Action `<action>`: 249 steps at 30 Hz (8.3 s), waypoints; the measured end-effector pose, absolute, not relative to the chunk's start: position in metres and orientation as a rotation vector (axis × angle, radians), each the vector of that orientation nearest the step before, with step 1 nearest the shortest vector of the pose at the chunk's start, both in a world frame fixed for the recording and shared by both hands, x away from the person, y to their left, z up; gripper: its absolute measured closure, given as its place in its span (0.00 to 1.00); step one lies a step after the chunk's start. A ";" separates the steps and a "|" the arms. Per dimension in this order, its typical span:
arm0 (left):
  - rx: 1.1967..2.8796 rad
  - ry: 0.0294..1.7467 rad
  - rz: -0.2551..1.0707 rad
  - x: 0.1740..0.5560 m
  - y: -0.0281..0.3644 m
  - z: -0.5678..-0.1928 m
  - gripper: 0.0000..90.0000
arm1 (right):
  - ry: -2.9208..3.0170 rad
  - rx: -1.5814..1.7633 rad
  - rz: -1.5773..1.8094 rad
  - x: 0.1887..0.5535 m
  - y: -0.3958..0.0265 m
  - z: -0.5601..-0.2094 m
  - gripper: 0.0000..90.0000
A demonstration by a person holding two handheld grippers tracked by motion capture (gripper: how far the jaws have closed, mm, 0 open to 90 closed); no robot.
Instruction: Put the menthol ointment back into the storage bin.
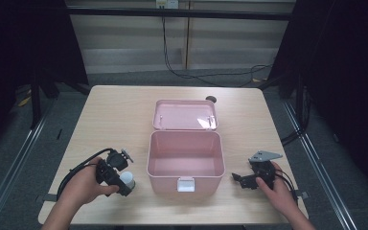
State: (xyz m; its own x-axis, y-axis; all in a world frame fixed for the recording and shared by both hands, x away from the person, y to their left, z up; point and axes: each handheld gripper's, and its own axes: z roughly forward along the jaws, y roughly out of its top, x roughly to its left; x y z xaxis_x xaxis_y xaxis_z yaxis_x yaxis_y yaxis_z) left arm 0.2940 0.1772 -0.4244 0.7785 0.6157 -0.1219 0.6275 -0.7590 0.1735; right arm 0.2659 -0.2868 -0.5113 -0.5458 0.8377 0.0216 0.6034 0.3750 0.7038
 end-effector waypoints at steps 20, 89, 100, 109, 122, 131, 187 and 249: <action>2.776 1.041 -0.085 0.314 0.170 -0.431 0.46 | 2.301 1.261 0.963 0.266 -0.287 -0.511 0.07; 2.830 0.968 -0.105 0.335 0.103 -0.277 0.56 | 2.300 1.261 0.963 0.266 -0.287 -0.511 0.07; 2.823 0.955 -0.101 0.342 0.069 -0.274 0.56 | 2.300 1.260 0.963 0.266 -0.287 -0.511 0.07; 2.799 0.978 -0.119 0.350 0.040 -0.284 0.56 | 2.300 1.260 0.963 0.266 -0.287 -0.511 0.07; 2.761 1.108 -0.122 0.363 0.018 -0.307 0.56 | 2.300 1.260 0.963 0.266 -0.287 -0.511 0.07; 2.717 1.233 -0.122 0.369 0.007 -0.326 0.56 | 2.300 1.260 0.963 0.266 -0.287 -0.511 0.07; 2.503 1.611 -0.025 0.386 0.012 -0.400 0.56 | 2.306 1.242 0.968 0.266 -0.287 -0.511 0.07; 2.489 1.617 -0.084 0.381 0.018 -0.410 0.36 | 2.305 1.242 0.968 0.266 -0.287 -0.511 0.07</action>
